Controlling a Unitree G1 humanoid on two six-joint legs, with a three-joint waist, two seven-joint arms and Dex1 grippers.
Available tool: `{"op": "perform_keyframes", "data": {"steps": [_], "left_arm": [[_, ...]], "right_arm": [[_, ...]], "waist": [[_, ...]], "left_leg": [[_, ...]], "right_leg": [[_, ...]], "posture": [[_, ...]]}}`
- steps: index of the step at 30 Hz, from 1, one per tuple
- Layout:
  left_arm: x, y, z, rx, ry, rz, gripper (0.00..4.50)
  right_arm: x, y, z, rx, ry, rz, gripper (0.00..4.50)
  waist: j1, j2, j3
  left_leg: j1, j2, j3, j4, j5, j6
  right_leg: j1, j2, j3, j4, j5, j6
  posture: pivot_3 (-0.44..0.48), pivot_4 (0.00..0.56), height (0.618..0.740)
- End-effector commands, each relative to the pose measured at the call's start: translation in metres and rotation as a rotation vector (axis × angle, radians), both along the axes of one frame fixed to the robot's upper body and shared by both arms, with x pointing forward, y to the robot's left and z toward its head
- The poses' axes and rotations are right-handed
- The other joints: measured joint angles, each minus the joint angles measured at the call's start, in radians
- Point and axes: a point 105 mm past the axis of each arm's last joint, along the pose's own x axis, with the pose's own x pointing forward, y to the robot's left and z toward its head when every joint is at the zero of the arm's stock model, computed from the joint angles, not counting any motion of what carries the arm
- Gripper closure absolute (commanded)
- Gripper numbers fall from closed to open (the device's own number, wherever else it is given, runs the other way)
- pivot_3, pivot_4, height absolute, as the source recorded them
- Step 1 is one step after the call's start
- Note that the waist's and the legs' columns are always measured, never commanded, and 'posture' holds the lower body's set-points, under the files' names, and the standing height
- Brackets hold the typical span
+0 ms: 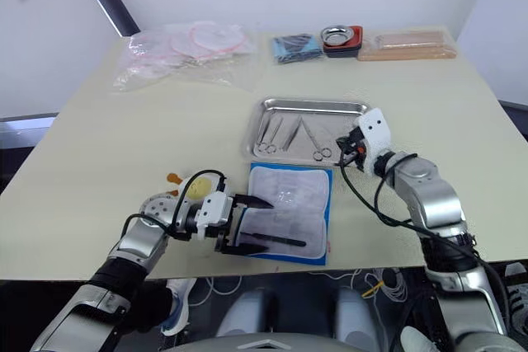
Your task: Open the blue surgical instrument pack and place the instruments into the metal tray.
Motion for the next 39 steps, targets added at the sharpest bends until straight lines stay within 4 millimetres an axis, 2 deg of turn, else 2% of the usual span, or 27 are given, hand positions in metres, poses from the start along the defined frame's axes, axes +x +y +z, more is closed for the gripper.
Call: {"op": "perform_keyframes", "data": {"steps": [1, 9, 19, 22, 28, 29, 32, 36, 39], "left_arm": [[-0.021, 0.014, -0.048, 0.171, 0.159, 0.018, 0.00], [-0.020, 0.016, -0.048, 0.174, 0.158, 0.025, 0.00], [-0.019, 0.016, -0.047, 0.173, 0.154, 0.026, 0.00], [-0.019, 0.017, -0.046, 0.174, 0.152, 0.030, 0.00], [-0.020, 0.019, -0.046, 0.175, 0.155, 0.033, 0.00], [-0.020, 0.019, -0.046, 0.175, 0.155, 0.033, 0.00], [-0.021, 0.019, -0.047, 0.177, 0.155, 0.027, 0.00], [-0.022, 0.018, -0.047, 0.178, 0.155, 0.021, 0.00], [-0.021, 0.018, -0.047, 0.179, 0.155, 0.016, 0.00]], "right_arm": [[0.012, -0.001, 0.004, -0.021, -0.004, -0.057, 4.39], [0.030, 0.005, -0.004, -0.020, 0.051, -0.112, 4.39], [0.039, 0.017, -0.019, -0.001, 0.125, -0.125, 4.39], [0.035, 0.021, -0.021, -0.008, 0.123, -0.097, 3.51], [0.031, 0.022, -0.007, 0.000, 0.068, -0.070, 0.50], [0.031, 0.021, -0.001, 0.000, 0.047, -0.068, 0.18], [0.028, 0.021, 0.022, 0.004, -0.047, -0.031, 0.06], [0.016, 0.021, 0.040, 0.013, -0.125, 0.043, 0.06], [-0.009, 0.024, 0.046, 0.022, -0.163, 0.176, 0.06]], "waist": [[0.001, 0.000, 0.000], [-0.002, 0.001, 0.000], [-0.006, 0.001, 0.000], [-0.006, 0.001, 0.000], [-0.010, 0.001, 0.000], [-0.014, 0.001, 0.000], [-0.016, 0.002, 0.000], [-0.019, 0.003, 0.000], [-0.016, 0.002, 0.000]], "left_leg": [[0.000, 0.000, 0.000, 0.000, 0.000, 0.000], [0.000, 0.000, 0.000, 0.000, 0.000, 0.000], [0.000, 0.000, 0.000, 0.000, 0.000, 0.000], [0.000, 0.000, 0.000, 0.000, 0.000, 0.000], [0.000, 0.000, 0.000, 0.000, 0.000, 0.000], [0.000, 0.000, 0.000, 0.000, 0.000, 0.000], [0.000, -0.001, 0.000, 0.000, 0.000, 0.000], [0.000, -0.002, 0.000, 0.000, 0.000, 0.000], [0.000, -0.002, -0.001, -0.001, 0.000, 0.000]], "right_leg": [[0.000, 0.000, 0.000, 0.000, 0.000, 0.000], [0.000, 0.000, 0.001, 0.000, 0.000, 0.000], [0.000, 0.000, 0.001, 0.001, 0.000, 0.000], [0.000, 0.000, 0.001, 0.001, 0.000, 0.000], [0.000, 0.000, 0.001, 0.001, 0.000, 0.000], [0.000, 0.000, 0.001, 0.001, 0.000, 0.000], [0.000, 0.000, 0.002, 0.001, 0.000, 0.000], [0.000, 0.000, 0.003, 0.000, 0.000, 0.001], [0.000, 0.000, 0.003, 0.000, 0.000, 0.000]], "posture": [[0.000, 0.150, 0.740], [0.000, 0.150, 0.740], [0.000, 0.150, 0.740], [0.000, 0.150, 0.740], [0.000, 0.150, 0.740], [0.000, 0.150, 0.740], [0.000, 0.150, 0.740], [0.000, 0.150, 0.740], [0.000, 0.150, 0.740]]}}
